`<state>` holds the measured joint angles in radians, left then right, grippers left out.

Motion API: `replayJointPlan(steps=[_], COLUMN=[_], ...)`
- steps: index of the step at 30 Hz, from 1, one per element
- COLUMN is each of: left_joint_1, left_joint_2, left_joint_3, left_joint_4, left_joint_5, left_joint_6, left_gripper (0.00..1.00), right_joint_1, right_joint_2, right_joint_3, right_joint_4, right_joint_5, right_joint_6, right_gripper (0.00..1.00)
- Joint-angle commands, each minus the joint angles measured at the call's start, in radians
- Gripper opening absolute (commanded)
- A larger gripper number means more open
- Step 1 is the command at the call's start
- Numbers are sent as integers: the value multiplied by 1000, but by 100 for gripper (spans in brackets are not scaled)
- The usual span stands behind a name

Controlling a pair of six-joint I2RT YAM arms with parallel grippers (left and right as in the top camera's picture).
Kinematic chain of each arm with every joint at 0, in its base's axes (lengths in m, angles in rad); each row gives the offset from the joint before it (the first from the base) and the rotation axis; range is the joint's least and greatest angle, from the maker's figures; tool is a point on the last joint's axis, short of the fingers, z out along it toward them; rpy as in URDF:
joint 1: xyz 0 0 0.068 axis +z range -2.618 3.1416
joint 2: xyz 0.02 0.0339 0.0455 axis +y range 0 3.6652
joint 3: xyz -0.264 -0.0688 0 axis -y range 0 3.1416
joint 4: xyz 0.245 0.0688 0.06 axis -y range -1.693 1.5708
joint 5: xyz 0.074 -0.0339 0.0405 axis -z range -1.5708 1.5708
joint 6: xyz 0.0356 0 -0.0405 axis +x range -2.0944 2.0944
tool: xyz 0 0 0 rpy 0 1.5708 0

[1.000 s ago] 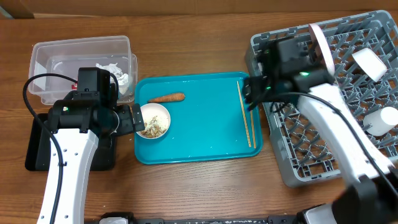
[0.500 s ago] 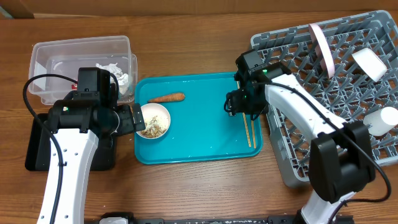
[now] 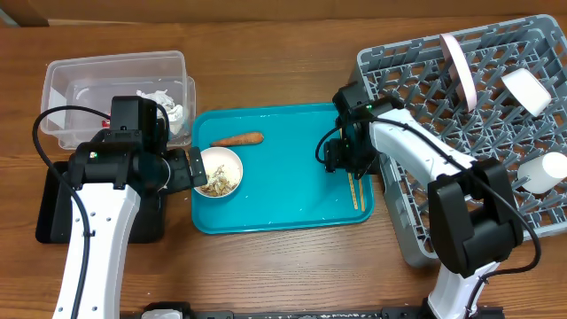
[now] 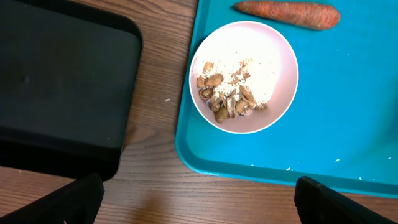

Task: Sort waste into correct bins and load items into the dishwasher
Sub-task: 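Move the right gripper to the chopsticks on the tray and grasp them, then lift the chopsticks and carry them into the dish rack with right gripper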

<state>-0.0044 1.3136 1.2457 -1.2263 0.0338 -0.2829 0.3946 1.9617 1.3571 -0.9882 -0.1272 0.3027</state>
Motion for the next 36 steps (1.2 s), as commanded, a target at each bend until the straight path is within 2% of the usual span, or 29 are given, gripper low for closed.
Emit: replayJointPlan(steps=[1,8,15,23,27,32,36], left_joint_1=[4,4,4,4,4,4,4], left_joint_2=[-10,-10,-10,-10,-10,-10,-10], left_joint_3=[-5,-5,-5,-5,-5,-5,-5], left_joint_4=[0,0,0,0,0,-2,-4], left_joint_5=[11,12,12,11,11,12,11], left_joint_6=[-13,-13,-13,-13,-13,-12,-12], left_gripper=[100,100,100,100,100,100,100], right_joint_1=[6,11,11,11,11,11,10], right_joint_2=[12,12,12,12,11,-8,-95], right_joint_3=[-44,-99,-101,-101,-101,-98,-86], right_joint_4=[19,48,56,60,60,51,18], right_joint_5=[-9,-9,-8,-9,-9,-7,0], right_joint_6=[17,17,17,17,17,15,-13], right_gripper=[70,69,33,11,4,4,4])
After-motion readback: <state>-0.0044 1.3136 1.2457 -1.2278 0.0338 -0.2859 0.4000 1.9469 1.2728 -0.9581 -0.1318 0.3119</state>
